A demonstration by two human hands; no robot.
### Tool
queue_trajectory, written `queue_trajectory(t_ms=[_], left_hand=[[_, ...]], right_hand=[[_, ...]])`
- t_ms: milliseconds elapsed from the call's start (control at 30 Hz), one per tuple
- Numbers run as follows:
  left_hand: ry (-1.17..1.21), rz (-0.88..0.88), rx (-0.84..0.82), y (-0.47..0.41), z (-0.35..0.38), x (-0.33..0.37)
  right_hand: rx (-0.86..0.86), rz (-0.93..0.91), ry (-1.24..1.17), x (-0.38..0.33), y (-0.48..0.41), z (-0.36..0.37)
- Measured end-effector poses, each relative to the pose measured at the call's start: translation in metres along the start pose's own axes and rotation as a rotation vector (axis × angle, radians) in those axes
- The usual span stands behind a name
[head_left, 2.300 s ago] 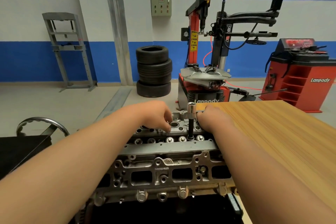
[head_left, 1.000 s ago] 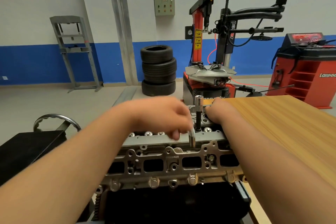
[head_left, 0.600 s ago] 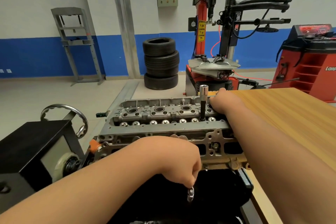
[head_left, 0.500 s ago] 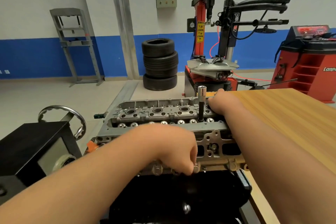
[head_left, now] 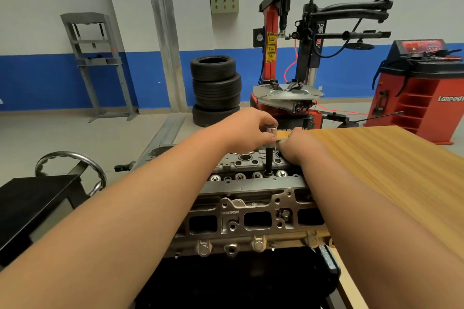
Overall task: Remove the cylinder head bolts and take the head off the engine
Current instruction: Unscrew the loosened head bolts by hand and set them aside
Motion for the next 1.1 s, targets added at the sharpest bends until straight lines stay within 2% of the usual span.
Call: queue_trajectory(t_ms=[233, 433, 533, 600, 667, 733, 800, 833, 900, 967, 1000, 1033, 1100], left_hand=[[-0.007, 0.056, 0.138, -0.007, 0.000, -0.005], [0.124, -0.028, 0.096, -0.015, 0.003, -0.008], [0.375, -0.114, 0.111, -0.020, 0.015, -0.012], [0.777, -0.188, 0.097, -0.026, 0.033, -0.009], [1.185, -0.254, 0.010, -0.028, 0.048, -0.001], [1.242, -0.272, -0.034, -0.031, 0.054, -0.002], [1.125, -0.255, 0.055, -0.033, 0.056, -0.005], [1.069, -0.275, 0.158, -0.034, 0.055, -0.005], [0.964, -0.346, 0.457, -0.031, 0.053, -0.003], [0.920, -0.412, 0.823, -0.023, 0.056, 0.000], [0.900, -0.430, 0.954, -0.020, 0.058, 0.003], [0.878, -0.415, 1.002, -0.018, 0.060, 0.006], [0.862, -0.330, 0.882, -0.023, 0.061, 0.002]], right_hand=[[-0.002, 0.002, -0.003, 0.000, -0.001, 0.001], [-0.003, 0.003, -0.009, -0.001, 0.005, -0.003], [0.010, 0.009, 0.029, 0.000, 0.006, -0.005], [0.025, -0.045, 0.036, -0.003, 0.005, -0.003], [-0.064, -0.147, -0.070, -0.011, 0.005, 0.000], [-0.078, -0.201, -0.151, -0.015, 0.004, 0.000], [-0.092, -0.068, -0.144, -0.005, 0.007, -0.001], [-0.039, -0.019, -0.104, 0.001, 0.004, -0.001], [-0.006, 0.014, -0.086, 0.006, 0.013, -0.005], [0.015, 0.007, -0.109, 0.004, 0.013, -0.005], [-0.009, -0.030, -0.103, 0.002, 0.013, -0.003], [-0.030, -0.063, -0.108, -0.002, 0.016, -0.004], [-0.059, -0.096, -0.173, -0.005, 0.014, -0.004]])
Point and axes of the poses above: each hand's wrist, its own y-axis away from the middle knuckle, its own z-axis out of the palm, x = y × z, the point moved 4 cm from there along -y, towards the middle knuckle, and after that the axes turned 14 degrees about y, right-handed, at the moved point
